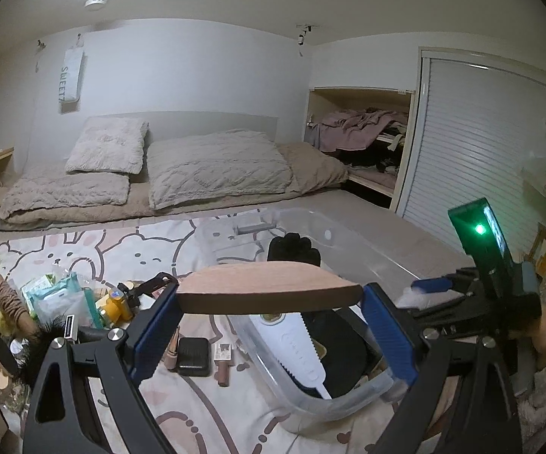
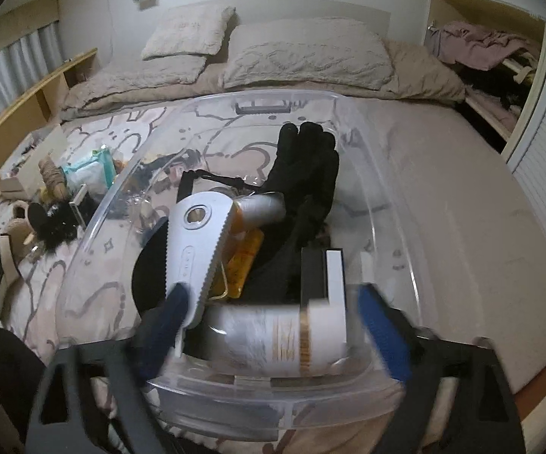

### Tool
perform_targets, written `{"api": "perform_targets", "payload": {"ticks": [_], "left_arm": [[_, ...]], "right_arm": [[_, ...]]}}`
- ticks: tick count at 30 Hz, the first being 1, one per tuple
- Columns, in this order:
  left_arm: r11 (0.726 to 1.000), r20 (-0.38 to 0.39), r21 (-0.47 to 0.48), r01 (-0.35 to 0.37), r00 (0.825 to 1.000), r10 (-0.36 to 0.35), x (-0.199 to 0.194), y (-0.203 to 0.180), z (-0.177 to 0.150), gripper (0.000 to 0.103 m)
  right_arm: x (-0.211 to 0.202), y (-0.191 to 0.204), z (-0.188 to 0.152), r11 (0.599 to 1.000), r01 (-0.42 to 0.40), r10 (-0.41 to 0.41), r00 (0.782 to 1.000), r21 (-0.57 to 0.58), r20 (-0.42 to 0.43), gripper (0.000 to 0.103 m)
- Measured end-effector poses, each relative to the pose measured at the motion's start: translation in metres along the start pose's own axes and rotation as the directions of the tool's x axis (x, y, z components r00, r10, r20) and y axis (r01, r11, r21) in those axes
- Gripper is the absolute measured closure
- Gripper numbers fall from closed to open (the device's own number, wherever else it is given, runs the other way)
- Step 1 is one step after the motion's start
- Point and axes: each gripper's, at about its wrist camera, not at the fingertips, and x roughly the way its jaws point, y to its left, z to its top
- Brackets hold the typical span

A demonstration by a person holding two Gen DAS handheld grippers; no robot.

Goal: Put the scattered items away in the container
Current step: 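Lower the toothpick jar into the clear bin and open the right tool while the left tool carries the block, then lower the wooden block into the clear bin and open the left tool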

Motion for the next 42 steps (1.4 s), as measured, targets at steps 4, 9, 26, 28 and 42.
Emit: {"api": "perform_targets", "payload": {"ticks": [4,9,26,28,42], "left_arm": [[1.0,-0.015,0.004,-0.006,1.0,0.006,0.009,-0.002,0.003,0.009],[1.0,-0.049,0.014,0.001,0.999,0.0,0.027,-0.012,0.005,0.009],[0.993,-0.224,0.018,0.116,0.968,-0.109,0.109,-0.041,0.022,0.009],[0.991,-0.252,0.038,0.127,0.961,-0.114,0.117,-0.046,0.023,0.009],[0.958,-0.397,0.19,0.213,0.91,-0.124,0.141,-0.073,0.013,0.0]], "right_arm": [[-0.008,-0.008,-0.004,0.998,-0.044,0.042,0.998,0.036,0.041,0.0],[-0.008,-0.018,-0.007,0.997,-0.048,0.044,0.997,0.065,0.07,0.0],[-0.038,-0.038,0.0,0.997,-0.062,0.054,0.988,0.055,0.144,0.0],[-0.039,-0.041,0.001,0.995,-0.07,0.06,0.987,0.066,0.15,0.0],[-0.03,-0.047,0.001,0.992,-0.08,0.067,0.989,0.093,0.134,0.0]]}}
